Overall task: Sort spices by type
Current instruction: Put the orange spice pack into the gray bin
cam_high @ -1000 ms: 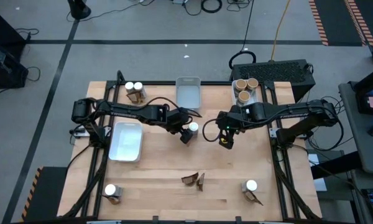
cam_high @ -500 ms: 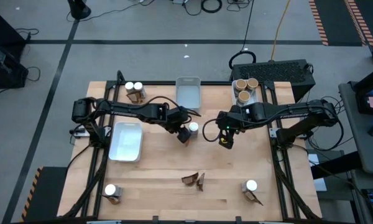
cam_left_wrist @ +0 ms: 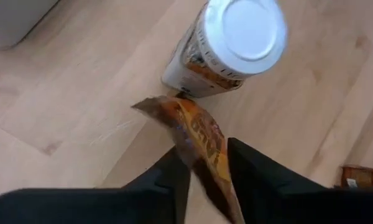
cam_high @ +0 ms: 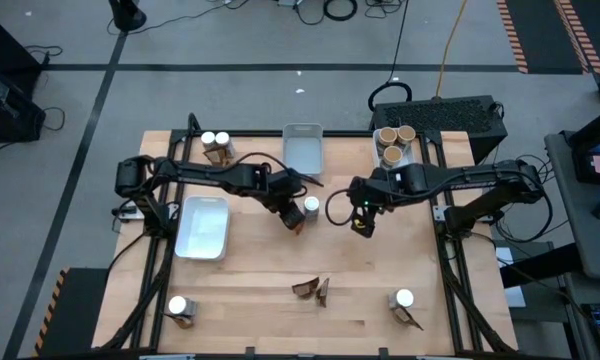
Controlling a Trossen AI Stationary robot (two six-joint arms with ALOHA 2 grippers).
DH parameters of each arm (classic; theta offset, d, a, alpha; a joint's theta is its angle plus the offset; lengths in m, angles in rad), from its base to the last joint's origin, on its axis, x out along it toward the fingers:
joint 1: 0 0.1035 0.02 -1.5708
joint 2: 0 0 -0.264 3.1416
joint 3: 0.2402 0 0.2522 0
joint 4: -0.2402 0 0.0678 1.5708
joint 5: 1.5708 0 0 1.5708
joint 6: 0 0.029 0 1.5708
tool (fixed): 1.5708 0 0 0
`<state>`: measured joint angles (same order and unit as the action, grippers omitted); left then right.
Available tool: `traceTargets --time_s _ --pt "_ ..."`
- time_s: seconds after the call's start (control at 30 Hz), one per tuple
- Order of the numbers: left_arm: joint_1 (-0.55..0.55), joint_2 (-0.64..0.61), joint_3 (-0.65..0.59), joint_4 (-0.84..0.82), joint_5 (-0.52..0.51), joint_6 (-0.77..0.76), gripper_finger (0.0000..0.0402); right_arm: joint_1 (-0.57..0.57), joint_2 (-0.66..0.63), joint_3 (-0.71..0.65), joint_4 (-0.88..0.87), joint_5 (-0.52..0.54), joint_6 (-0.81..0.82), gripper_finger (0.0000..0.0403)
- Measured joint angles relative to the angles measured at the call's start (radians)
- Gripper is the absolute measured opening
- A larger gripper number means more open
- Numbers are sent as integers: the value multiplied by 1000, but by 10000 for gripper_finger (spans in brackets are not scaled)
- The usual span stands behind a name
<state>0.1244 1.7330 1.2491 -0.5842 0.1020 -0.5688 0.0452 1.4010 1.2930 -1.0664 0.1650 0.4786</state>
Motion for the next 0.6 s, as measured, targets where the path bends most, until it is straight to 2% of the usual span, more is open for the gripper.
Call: traceTargets --time_s 0.17,0.23,0.6 --pt "13 -1 0 -1 30 32 26 -17 0 0 0 0 0 341" --pt "19 -1 0 -1 38 36 8 -21 0 0 0 0 0 341" --pt "28 -11 11 -10 36 82 4 -25 0 0 0 0 7 341"
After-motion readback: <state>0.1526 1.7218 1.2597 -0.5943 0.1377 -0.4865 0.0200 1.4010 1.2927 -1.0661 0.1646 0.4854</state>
